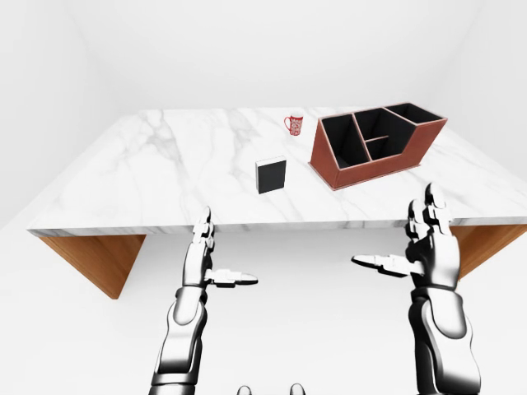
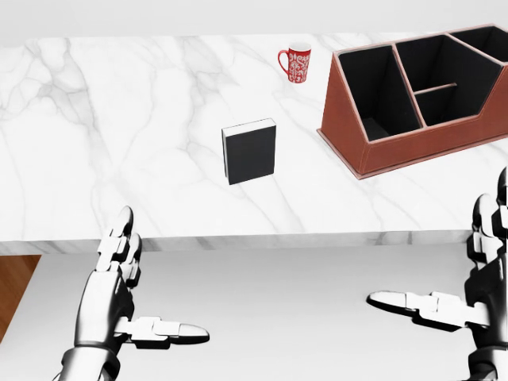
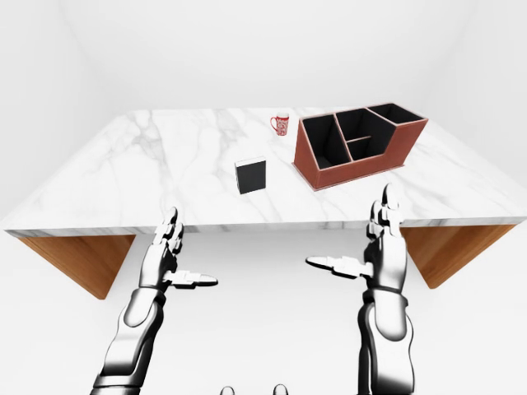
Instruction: Pick up the book and place it in the left compartment of the caddy.
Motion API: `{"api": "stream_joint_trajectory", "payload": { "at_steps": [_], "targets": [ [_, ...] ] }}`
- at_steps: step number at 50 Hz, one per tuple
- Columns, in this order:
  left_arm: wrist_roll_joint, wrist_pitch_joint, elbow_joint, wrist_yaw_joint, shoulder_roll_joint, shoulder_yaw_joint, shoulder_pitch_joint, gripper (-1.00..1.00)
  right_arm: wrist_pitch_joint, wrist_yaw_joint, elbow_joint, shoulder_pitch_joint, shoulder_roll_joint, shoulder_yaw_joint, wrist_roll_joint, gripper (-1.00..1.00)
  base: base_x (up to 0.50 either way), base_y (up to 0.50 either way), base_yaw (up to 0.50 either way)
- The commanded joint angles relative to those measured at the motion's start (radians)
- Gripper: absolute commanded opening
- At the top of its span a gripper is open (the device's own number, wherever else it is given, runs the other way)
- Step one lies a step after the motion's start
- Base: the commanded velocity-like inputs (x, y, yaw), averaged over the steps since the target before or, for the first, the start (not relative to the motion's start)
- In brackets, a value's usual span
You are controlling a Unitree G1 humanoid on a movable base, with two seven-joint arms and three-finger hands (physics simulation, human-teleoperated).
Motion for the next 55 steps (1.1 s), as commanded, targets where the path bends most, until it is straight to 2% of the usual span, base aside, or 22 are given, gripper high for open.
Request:
{"api": "stream_joint_trajectory", "payload": {
  "at_steps": [1,4,6,8,11,12,14,17,20,24,25,26,33,35,41,42,44,48,55],
  "targets": [
    [0.003,-0.005,0.006,-0.001,0.0,0.0,0.0,1.0,0.0,0.034,-0.104,0.034,-0.001,-0.146,0.071,1.0,0.0,0.0,0.0],
    [0.002,-0.003,0.005,-0.001,0.0,0.0,0.0,1.0,0.0,0.042,-0.121,0.042,0.002,-0.185,0.089,1.0,0.0,0.0,0.0],
    [0.0,-0.011,0.014,-0.002,0.0,0.001,-0.002,1.0,0.0,0.047,-0.139,0.045,0.004,-0.209,0.106,1.0,0.0,0.0,0.0],
    [-0.003,-0.038,0.059,-0.003,0.004,0.009,-0.021,1.0,0.0,0.055,-0.136,0.046,0.0,-0.234,0.114,1.0,0.0,0.0,0.0],
    [-0.003,-0.017,0.027,-0.003,0.002,0.005,-0.009,1.0,0.0,0.063,-0.167,0.05,-0.001,-0.291,0.168,1.0,0.0,0.0,0.0],
    [-0.003,-0.02,0.03,-0.002,0.002,0.006,-0.009,1.0,0.0,0.062,-0.174,0.051,-0.001,-0.309,0.18,1.0,0.0,0.0,0.0],
    [-0.002,-0.006,0.011,-0.001,0.001,0.004,-0.004,1.0,0.0,0.058,-0.183,0.053,-0.011,-0.338,0.161,1.0,0.0,0.0,0.0],
    [-0.005,-0.011,0.019,-0.001,0.002,0.006,-0.006,1.0,0.0,0.076,-0.218,0.061,-0.013,-0.392,0.204,1.0,0.0,0.0,0.0],
    [-0.006,-0.029,0.045,-0.002,0.003,0.01,-0.014,1.0,0.0,0.09,-0.188,0.06,-0.009,-0.454,0.288,1.0,0.0,0.0,0.0],
    [-0.005,-0.042,0.066,-0.001,0.005,0.011,-0.022,1.0,0.0,0.09,-0.184,0.065,-0.015,-0.468,0.291,1.0,0.0,0.0,0.0],
    [-0.005,-0.048,0.075,0.0,0.005,0.013,-0.025,1.0,0.0,0.083,-0.189,0.061,-0.012,-0.498,0.362,1.0,0.0,0.0,0.0],
    [-0.006,-0.051,0.08,0.0,0.006,0.014,-0.026,1.0,0.0,0.084,-0.173,0.066,-0.015,-0.498,0.346,1.0,0.0,0.0,0.0],
    [-0.007,-0.061,0.094,0.0,0.007,0.017,-0.031,1.0,0.0,0.076,-0.164,0.083,-0.019,-0.543,0.396,1.0,0.0,0.0,0.0],
    [-0.007,-0.062,0.098,-0.001,0.008,0.017,-0.032,1.0,0.0,0.071,-0.133,0.081,-0.016,-0.567,0.444,1.0,0.0,0.0,0.0],
    [-0.005,-0.062,0.097,-0.001,0.008,0.017,-0.033,1.0,0.0,0.074,-0.096,0.091,-0.02,-0.578,0.469,1.0,0.0,0.0,0.0],
    [-0.007,-0.064,0.102,-0.001,0.009,0.019,-0.035,1.0,0.0,0.06,-0.086,0.098,-0.022,-0.62,0.507,1.0,0.0,0.0,0.0],
    [-0.006,-0.064,0.1,-0.001,0.009,0.019,-0.034,1.0,0.0,0.057,-0.076,0.108,-0.022,-0.642,0.538,1.0,0.0,0.0,0.0],
    [-0.002,-0.067,0.11,-0.002,0.009,0.017,-0.038,1.0,0.0,0.055,-0.069,0.116,-0.032,-0.656,0.512,1.0,0.0,0.0,0.0],
    [-0.001,-0.055,0.089,-0.002,0.007,0.015,-0.029,1.0,0.0,0.054,-0.077,0.123,-0.033,-0.696,0.529,1.0,0.0,0.0,0.0]
  ]
}}
